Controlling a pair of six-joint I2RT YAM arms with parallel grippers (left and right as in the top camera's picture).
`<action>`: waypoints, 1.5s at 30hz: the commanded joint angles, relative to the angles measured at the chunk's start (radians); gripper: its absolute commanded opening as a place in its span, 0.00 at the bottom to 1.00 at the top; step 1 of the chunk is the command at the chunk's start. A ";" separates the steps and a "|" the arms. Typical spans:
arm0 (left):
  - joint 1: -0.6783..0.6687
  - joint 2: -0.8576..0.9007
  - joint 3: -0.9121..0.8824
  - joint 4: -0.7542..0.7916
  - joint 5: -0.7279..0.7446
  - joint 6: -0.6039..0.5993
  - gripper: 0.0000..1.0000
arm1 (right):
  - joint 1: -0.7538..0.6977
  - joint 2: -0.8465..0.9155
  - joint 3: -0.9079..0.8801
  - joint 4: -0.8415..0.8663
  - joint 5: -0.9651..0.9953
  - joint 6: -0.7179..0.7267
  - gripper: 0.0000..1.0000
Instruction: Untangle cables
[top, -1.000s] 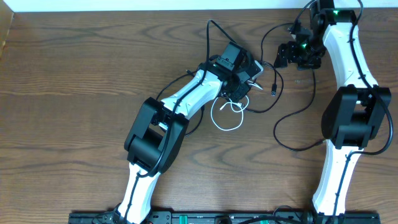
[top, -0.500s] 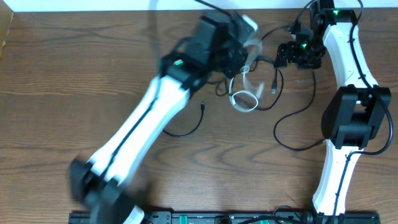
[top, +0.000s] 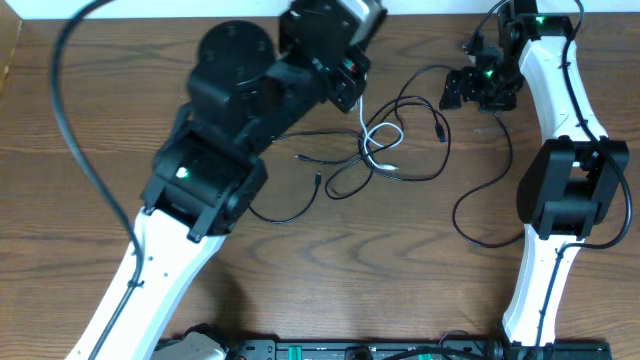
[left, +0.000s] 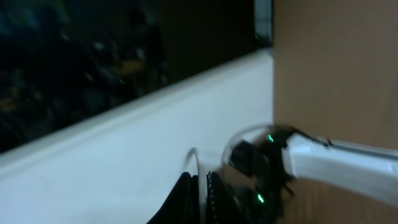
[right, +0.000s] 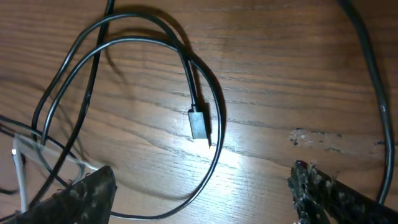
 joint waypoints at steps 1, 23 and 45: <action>0.030 -0.029 0.006 0.049 -0.044 -0.050 0.08 | 0.025 -0.032 0.004 -0.009 -0.075 -0.081 0.84; 0.111 -0.076 0.052 0.398 -0.058 -0.169 0.07 | 0.117 -0.032 0.004 0.050 -0.183 -0.121 0.86; 0.139 0.154 0.052 -0.054 -0.168 0.171 0.08 | 0.120 -0.032 0.004 0.050 -0.217 -0.174 0.87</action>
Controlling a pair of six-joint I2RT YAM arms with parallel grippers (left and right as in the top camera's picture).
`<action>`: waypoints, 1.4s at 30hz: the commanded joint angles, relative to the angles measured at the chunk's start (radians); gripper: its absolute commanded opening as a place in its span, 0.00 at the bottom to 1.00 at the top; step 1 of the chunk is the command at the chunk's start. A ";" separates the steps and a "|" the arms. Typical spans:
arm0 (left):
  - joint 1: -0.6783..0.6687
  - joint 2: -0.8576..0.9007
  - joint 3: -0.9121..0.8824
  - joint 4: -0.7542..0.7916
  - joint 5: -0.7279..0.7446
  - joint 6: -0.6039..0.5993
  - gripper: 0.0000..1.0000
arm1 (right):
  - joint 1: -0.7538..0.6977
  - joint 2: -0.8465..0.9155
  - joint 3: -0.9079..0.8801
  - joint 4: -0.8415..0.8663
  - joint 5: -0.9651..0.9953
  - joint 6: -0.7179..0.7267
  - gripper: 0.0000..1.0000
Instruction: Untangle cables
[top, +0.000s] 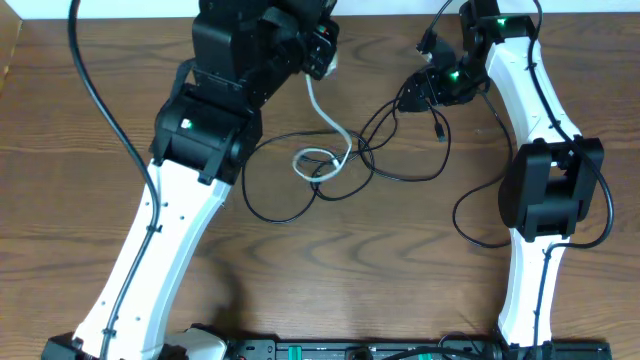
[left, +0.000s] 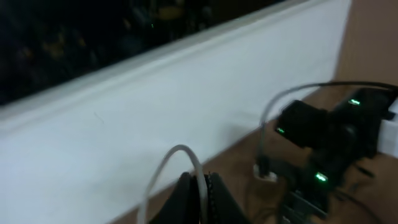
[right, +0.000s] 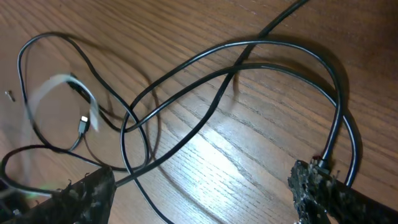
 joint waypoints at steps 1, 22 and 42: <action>0.011 0.018 0.004 0.081 -0.139 0.076 0.07 | 0.002 -0.032 0.004 -0.002 -0.020 -0.014 0.87; 0.069 -0.020 0.004 0.237 -0.209 -0.357 0.08 | 0.022 -0.238 0.006 0.086 -0.548 -0.397 0.94; 0.069 -0.039 0.004 0.227 -0.025 -0.645 0.07 | 0.287 -0.217 0.005 0.419 -0.481 -0.304 0.47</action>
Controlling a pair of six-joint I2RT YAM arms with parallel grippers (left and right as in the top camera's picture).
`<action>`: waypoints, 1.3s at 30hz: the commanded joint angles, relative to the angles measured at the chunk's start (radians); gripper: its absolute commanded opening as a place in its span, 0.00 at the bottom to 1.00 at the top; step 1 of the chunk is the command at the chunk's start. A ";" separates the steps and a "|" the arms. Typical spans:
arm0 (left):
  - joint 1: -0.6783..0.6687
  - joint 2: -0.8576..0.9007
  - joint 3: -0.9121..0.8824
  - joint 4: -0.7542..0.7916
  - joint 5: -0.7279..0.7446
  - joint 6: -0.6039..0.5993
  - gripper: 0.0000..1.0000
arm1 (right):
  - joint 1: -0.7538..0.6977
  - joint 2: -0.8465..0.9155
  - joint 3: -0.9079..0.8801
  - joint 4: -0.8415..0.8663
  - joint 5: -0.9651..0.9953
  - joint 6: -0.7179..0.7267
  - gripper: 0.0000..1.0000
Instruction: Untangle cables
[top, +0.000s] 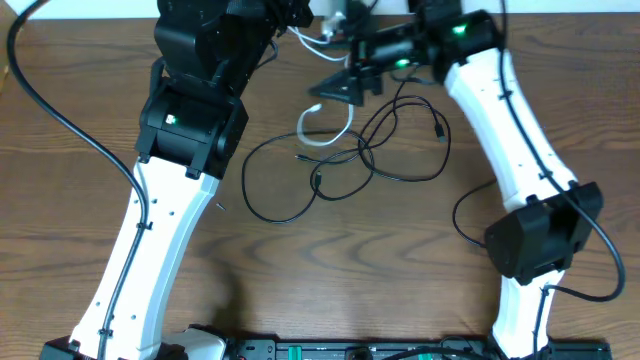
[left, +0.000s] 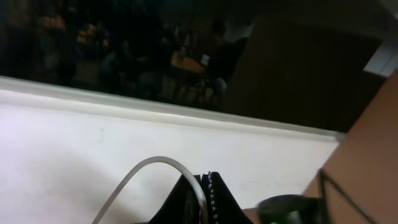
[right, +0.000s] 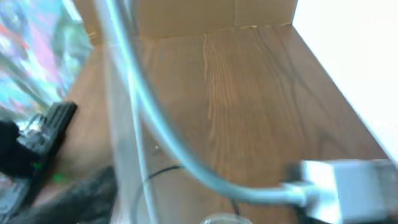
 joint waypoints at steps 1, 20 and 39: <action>0.005 -0.032 0.004 0.002 0.031 -0.042 0.07 | 0.016 0.021 0.004 0.036 0.113 0.135 0.23; 0.058 -0.033 0.001 -0.127 0.020 0.003 0.43 | -0.512 -0.205 0.015 0.268 0.447 0.639 0.01; 0.058 -0.033 0.001 -0.345 0.021 0.022 0.44 | -0.785 0.118 0.014 0.386 0.842 0.652 0.01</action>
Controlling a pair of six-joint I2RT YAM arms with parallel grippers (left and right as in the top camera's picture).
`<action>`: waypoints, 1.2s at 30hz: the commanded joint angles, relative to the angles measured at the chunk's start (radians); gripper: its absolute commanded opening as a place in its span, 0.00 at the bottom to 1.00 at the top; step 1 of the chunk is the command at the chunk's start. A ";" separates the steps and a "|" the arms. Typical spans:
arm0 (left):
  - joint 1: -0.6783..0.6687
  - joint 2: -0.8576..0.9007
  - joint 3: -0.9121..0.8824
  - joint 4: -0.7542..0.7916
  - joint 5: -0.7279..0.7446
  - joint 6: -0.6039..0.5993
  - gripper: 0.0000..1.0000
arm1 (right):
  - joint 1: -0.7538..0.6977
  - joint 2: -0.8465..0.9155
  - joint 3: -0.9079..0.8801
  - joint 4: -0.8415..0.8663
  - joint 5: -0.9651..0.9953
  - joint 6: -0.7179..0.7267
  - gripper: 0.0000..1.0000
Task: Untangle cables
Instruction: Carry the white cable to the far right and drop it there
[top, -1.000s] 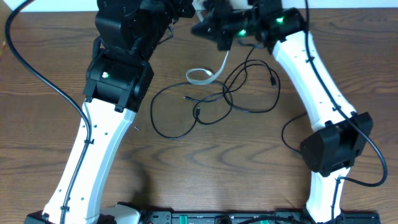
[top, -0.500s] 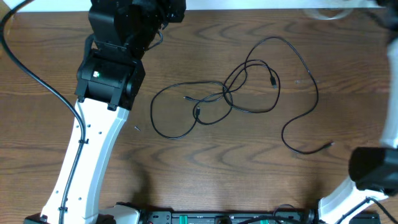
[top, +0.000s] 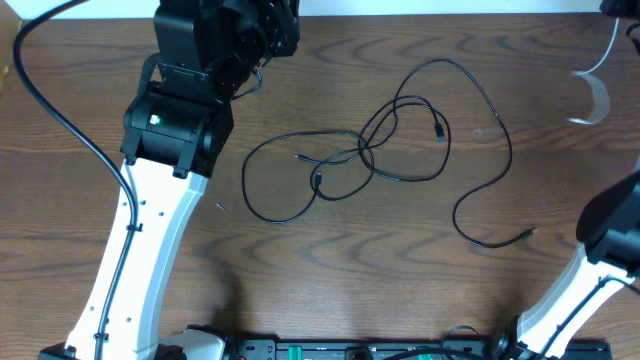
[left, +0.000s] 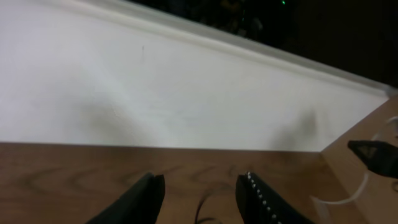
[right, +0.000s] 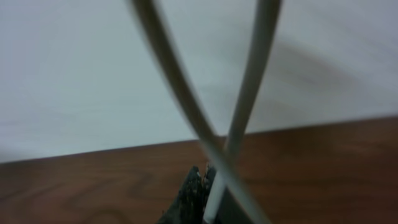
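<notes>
A white cable (top: 597, 95) hangs in a loop at the far right back corner, away from the black cables. My right gripper (right: 208, 186) is shut on it, two white strands (right: 249, 93) crossing above its fingers; in the overhead view that gripper is cut off by the corner. Two or three thin black cables (top: 365, 150) lie looped over one another in the middle of the table. My left gripper (left: 200, 186) is open and empty at the back left (top: 275, 25), facing the wall, with the white cable (left: 348, 198) far off to its right.
A white wall (top: 420, 8) runs along the table's back edge. A cardboard box (top: 8, 45) sits at the far left. One black cable's plug end (top: 530, 232) reaches toward the right arm's base (top: 610, 230). A power strip (top: 350, 350) lies at the front edge.
My left gripper was shut on the white cable at the back centre with the right gripper beside it. Now the left is open and empty, and the right holds the cable at the far right.
The white cable lay inside the black tangle, my left gripper shut over it and the right open above a black loop. Then the left held it raised toward the back. Both grippers then met at the back edge. Now the right holds it, clear of the black cables.
</notes>
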 joint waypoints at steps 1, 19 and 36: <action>0.005 -0.022 0.001 -0.019 0.006 0.021 0.43 | -0.029 0.049 0.001 0.040 0.151 0.042 0.01; 0.005 -0.020 -0.001 -0.090 0.006 0.021 0.43 | -0.069 0.151 0.002 0.007 0.081 0.092 0.99; 0.005 -0.020 -0.001 -0.159 0.006 0.028 0.43 | -0.074 0.051 0.001 -0.235 0.282 0.053 0.99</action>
